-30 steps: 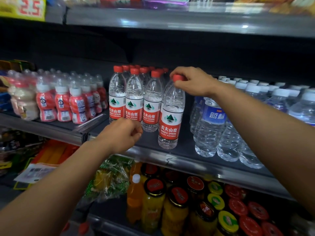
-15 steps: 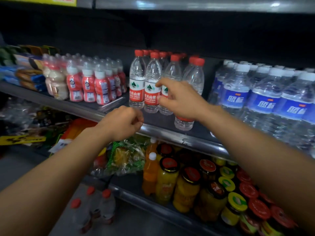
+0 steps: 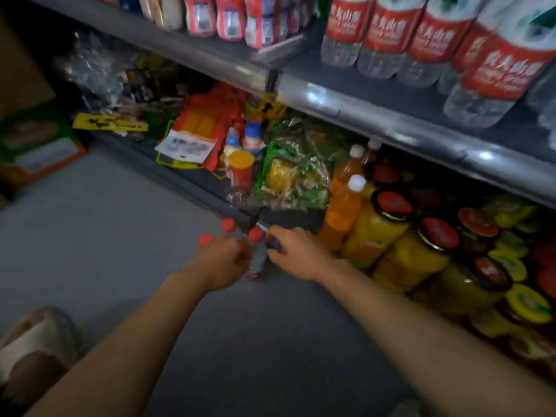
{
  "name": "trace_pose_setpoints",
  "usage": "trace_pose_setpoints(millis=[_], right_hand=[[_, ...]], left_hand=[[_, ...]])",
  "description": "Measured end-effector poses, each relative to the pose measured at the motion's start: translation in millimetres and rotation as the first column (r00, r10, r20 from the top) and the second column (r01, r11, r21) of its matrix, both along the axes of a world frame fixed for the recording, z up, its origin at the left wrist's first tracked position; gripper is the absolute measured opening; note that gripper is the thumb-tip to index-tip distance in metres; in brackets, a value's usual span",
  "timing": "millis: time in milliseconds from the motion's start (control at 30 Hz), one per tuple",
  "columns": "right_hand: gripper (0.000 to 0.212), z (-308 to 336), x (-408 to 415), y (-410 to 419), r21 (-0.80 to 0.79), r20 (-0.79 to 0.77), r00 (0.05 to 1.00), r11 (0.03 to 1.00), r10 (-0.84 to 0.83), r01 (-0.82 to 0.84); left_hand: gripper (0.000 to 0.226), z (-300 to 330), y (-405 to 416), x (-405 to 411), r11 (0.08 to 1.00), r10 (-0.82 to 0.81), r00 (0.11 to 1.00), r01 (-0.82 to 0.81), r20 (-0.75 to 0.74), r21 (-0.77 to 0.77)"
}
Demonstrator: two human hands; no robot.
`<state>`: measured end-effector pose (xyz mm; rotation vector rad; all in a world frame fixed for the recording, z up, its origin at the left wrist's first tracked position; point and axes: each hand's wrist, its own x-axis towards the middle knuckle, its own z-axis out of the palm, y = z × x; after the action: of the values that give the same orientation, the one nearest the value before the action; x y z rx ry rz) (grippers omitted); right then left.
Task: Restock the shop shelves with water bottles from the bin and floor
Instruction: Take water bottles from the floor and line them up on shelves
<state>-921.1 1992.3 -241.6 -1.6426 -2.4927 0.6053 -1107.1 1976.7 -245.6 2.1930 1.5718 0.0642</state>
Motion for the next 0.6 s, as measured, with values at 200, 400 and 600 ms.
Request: trace_pose_setpoints(millis=[200,400,600], right_hand=[[0.024,-81.6,-0.2,11.8,-0.141,0.011,0.998,0.988,-0.055,0.056],[0.068,-105.8,-9.7,54.0,-0.113,-0.036,0.992,0.987,-0.119,0.115],[0.042,-106.0,-35.3,74.6,0.070,-0.051,0.998,0.997,-0.035,0.039]], left_hand=[[0.020,-87.4,-10.0,-7.4,0.976,0.050,0.998,-0.059,-0.049,-0.211],[0.023,-128.6,1.2,-6.4,0.954,0.047,0.996,-0.068,-0.078,-0.291],[0.023,-141.5,8.7,-11.2,0.943,0.053,0.997,-0.069,-0.058,-0.325]])
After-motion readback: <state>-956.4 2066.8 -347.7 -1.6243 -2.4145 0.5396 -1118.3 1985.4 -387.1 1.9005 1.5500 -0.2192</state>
